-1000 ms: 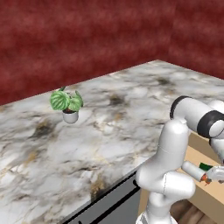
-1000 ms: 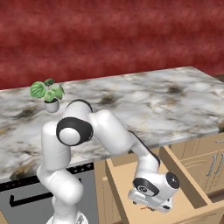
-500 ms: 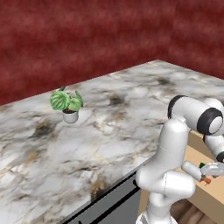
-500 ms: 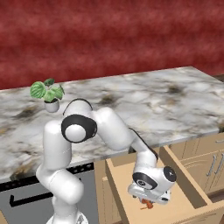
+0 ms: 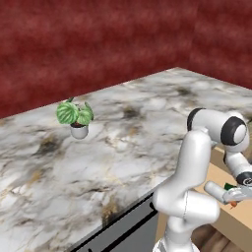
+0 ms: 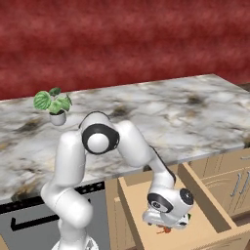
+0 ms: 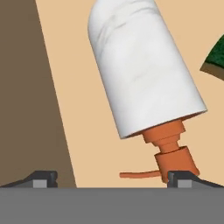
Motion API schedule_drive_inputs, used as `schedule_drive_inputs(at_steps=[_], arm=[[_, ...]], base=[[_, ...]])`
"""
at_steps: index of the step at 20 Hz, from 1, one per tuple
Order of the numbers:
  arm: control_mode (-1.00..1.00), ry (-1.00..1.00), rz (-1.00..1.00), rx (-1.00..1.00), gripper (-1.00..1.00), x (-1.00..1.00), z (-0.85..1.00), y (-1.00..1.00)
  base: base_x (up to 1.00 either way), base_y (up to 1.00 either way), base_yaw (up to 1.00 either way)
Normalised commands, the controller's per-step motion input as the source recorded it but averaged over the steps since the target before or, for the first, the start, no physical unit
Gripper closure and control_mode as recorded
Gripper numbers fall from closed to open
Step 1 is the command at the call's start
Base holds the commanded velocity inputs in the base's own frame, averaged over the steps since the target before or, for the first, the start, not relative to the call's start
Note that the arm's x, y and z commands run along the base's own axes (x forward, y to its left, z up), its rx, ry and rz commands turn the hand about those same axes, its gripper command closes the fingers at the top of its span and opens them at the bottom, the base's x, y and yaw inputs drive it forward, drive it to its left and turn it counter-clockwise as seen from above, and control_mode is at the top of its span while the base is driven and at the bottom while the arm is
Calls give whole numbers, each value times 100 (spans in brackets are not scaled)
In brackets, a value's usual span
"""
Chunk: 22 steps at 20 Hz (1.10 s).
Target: Restock the sink supplies by placing the sponge and soap dispenser on the counter and next to the sink. Make sure the soap dispenser is upright.
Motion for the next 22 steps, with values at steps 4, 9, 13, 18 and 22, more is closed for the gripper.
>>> schedule_drive_inputs(at_steps=[4,9,13,18,22], arm=[[-100,-11,8,0,-100,0,0,-15],[-100,-7,5,-2,-100,0,0,-5],[-100,0,1,-1,-100,4,-4,-1],[-100,3,0,-1,-100,21,0,-2],[-100,5,0,-2,-100,24,0,-3]], base=[[0,0,0],[0,0,0],[0,0,0],[0,0,0],[0,0,0]])
